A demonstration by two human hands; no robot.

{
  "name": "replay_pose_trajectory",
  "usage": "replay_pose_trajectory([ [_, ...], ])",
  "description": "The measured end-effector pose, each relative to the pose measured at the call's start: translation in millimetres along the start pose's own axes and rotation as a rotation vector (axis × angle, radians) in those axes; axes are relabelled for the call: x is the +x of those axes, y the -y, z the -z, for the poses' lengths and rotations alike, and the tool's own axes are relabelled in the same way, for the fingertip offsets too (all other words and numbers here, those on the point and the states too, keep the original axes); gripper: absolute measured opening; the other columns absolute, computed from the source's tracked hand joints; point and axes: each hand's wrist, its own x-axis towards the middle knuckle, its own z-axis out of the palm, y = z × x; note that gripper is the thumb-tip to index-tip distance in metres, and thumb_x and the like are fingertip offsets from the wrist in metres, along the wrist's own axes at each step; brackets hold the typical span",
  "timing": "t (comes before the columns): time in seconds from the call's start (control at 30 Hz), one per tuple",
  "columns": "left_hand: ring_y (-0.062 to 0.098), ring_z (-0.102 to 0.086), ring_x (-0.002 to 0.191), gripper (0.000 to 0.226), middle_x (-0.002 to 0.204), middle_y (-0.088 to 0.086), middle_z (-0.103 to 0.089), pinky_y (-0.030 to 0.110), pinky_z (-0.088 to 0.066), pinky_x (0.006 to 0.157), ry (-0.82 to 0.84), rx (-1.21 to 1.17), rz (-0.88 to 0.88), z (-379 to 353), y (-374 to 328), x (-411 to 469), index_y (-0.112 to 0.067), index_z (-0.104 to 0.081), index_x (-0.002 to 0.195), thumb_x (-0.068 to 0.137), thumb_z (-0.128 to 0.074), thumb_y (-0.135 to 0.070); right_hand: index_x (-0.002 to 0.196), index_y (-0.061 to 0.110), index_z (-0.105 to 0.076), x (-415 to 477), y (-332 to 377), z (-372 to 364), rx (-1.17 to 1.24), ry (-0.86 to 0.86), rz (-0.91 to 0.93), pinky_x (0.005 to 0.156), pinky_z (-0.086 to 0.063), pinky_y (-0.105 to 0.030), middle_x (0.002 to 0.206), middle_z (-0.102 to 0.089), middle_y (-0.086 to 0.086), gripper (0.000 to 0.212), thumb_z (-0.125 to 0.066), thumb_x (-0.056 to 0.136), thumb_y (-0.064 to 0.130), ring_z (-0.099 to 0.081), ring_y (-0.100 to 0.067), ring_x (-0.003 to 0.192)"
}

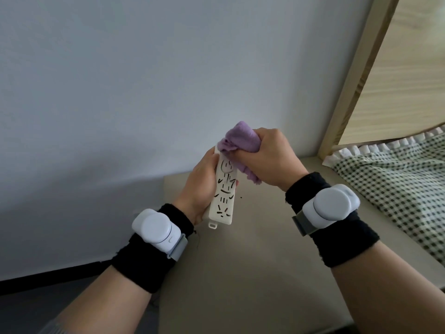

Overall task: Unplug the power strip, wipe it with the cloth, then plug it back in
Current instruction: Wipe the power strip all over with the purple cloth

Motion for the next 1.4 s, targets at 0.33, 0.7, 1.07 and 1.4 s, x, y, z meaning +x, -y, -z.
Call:
replay_pose_trajectory([
  [0.33,0.031,-0.052,0.078,0.037,0.097,0.024,-0.052,0.045,-0.046,0.072,-0.034,0.019,-0.006,-2.5,1.1,4.7,0.003,-0.05,0.117,0.106,-0.032,-0.028,0.066,0.001,-0.064,-0.3,-1.0,3.6,-0.071,-0.014,0.016,0.039,-0.055,-0.033,0.052,-0.066,-0.01,0.035,-0.074,0.087,0.027,-0.064,-0.021,0.038],
  [0.7,0.041,-0.055,0.083,0.039,0.101,0.044,-0.056,0.053,-0.045,0.076,-0.045,0.048,-0.056,-11.8,-13.1,-2.5,0.011,-0.049,0.111,0.104,-0.03,-0.021,0.072,0.002,-0.065,-6.1,7.2,5.1,-0.123,-0.072,0.071,0.038,-0.054,-0.032,0.052,-0.069,-0.005,0.023,-0.066,0.087,0.02,-0.068,-0.022,0.039],
  [1.07,0.04,-0.063,0.081,0.048,0.088,0.036,-0.064,0.052,-0.05,0.079,0.084,0.018,-0.105,-18.3,-0.5,-7.3,0.015,-0.053,0.094,0.104,-0.024,-0.022,0.07,0.003,-0.065,-10.7,6.9,8.1,-0.086,-0.002,0.062,0.038,-0.05,-0.027,0.049,-0.067,-0.005,0.023,-0.073,0.085,0.019,-0.062,-0.02,0.035],
  [1.4,0.03,-0.055,0.075,0.037,0.091,0.021,-0.056,0.035,-0.047,0.058,-0.105,-0.026,-0.036,-16.2,2.2,0.8,0.004,-0.053,0.114,0.104,-0.034,-0.026,0.064,0.004,-0.062,-9.9,4.4,8.7,-0.118,-0.005,0.053,0.038,-0.05,-0.027,0.048,-0.068,-0.008,0.016,-0.063,0.077,0.013,-0.064,-0.024,0.035],
])
